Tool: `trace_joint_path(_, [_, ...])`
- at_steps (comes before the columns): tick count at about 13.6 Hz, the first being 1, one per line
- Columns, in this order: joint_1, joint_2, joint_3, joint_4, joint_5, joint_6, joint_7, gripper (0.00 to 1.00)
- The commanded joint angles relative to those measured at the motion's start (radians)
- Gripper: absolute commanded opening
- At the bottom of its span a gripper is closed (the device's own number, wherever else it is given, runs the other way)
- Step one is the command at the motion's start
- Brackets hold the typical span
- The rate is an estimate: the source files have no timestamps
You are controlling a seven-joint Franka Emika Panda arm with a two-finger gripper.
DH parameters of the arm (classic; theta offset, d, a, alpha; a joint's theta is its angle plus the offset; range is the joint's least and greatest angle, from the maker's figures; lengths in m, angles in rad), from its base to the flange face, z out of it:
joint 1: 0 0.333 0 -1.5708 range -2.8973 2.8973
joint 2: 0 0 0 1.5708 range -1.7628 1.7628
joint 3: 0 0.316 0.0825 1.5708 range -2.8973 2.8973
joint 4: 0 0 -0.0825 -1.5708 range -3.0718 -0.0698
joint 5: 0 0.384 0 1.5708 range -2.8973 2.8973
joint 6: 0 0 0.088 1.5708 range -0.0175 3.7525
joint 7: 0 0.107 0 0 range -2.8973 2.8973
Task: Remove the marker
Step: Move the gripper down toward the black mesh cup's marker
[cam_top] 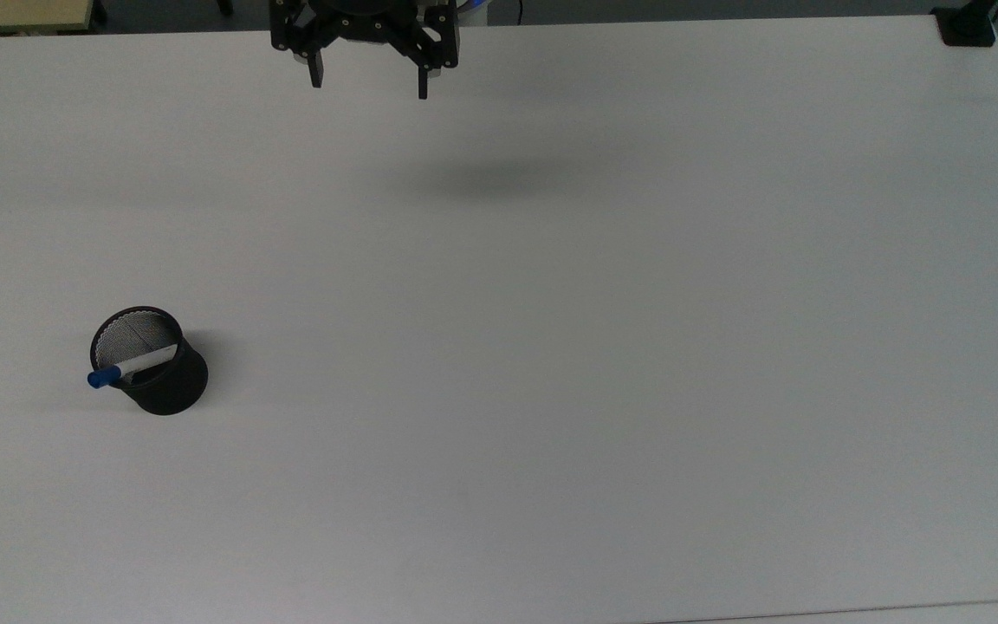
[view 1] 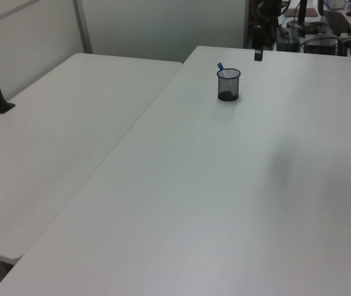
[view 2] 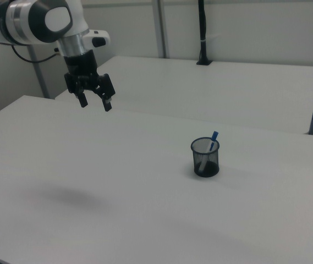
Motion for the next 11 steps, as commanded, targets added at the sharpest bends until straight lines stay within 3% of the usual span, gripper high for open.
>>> trace_joint_path(1, [-0.068, 0.045, -0.006, 0.004, 0.011, 0.115, -0.014, 1.0])
trace_joint_path(7, [-0.2, 0.179, -0.007, 0.021, 0.007, 0.394, 0.002, 1.0])
trace_joint_path(11, [-0.289, 0.353, -0.018, 0.117, -0.022, 0.642, 0.099, 1.0])
